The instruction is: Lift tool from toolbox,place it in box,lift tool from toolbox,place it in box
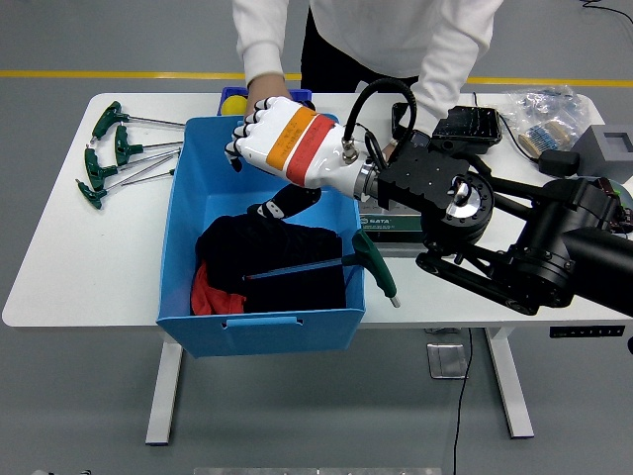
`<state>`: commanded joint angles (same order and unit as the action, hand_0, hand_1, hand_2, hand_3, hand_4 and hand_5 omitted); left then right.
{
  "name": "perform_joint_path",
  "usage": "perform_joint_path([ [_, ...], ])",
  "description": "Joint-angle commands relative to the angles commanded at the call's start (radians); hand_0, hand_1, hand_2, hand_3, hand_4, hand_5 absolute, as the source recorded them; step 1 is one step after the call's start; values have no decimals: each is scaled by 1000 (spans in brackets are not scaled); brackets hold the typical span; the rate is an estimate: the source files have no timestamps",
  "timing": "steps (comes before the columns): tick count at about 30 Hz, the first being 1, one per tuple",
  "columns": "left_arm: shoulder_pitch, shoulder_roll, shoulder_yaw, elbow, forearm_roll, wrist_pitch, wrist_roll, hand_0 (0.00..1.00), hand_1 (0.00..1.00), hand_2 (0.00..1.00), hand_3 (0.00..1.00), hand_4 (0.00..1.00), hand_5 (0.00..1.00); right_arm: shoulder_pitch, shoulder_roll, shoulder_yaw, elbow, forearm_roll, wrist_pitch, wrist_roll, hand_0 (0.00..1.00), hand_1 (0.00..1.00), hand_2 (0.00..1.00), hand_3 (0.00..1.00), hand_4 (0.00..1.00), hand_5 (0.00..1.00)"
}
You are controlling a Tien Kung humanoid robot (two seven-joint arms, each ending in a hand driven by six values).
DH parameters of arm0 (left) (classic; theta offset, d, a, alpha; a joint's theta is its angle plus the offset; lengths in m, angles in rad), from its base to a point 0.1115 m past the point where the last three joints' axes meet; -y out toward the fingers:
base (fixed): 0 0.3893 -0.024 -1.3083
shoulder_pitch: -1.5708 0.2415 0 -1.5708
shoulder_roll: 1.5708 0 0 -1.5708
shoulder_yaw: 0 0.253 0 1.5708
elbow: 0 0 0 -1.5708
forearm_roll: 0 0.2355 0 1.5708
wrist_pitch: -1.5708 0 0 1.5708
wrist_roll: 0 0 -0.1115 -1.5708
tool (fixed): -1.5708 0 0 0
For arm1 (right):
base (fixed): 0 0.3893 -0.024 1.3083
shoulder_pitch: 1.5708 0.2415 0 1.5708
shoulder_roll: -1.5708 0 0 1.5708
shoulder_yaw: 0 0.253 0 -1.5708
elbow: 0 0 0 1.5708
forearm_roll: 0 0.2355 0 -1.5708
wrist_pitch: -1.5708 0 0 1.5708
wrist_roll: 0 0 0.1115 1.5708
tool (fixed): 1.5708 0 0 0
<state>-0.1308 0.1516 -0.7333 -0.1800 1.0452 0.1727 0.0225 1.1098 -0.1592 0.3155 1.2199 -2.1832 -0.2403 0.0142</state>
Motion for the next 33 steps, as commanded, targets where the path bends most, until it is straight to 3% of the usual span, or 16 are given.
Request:
perform_joint_path([
  [18, 2, -2, 0, 0, -7, -1, 0, 744, 708, 699, 660, 673, 622, -25, -42, 68, -45, 6, 26, -1, 597, 526, 588, 527, 911, 505],
  [24, 1, -2, 2, 0, -9, -2, 0, 743, 708, 699, 661, 673, 622, -39, -52, 86, -100, 10, 82, -24, 596, 527, 586, 528, 911, 505],
  [33, 1, -3, 6, 0, -8, -5, 5, 746, 711, 700, 660, 674, 620, -64, -65, 107, -179, 13, 110, -43, 610, 568, 650, 548, 921, 507],
])
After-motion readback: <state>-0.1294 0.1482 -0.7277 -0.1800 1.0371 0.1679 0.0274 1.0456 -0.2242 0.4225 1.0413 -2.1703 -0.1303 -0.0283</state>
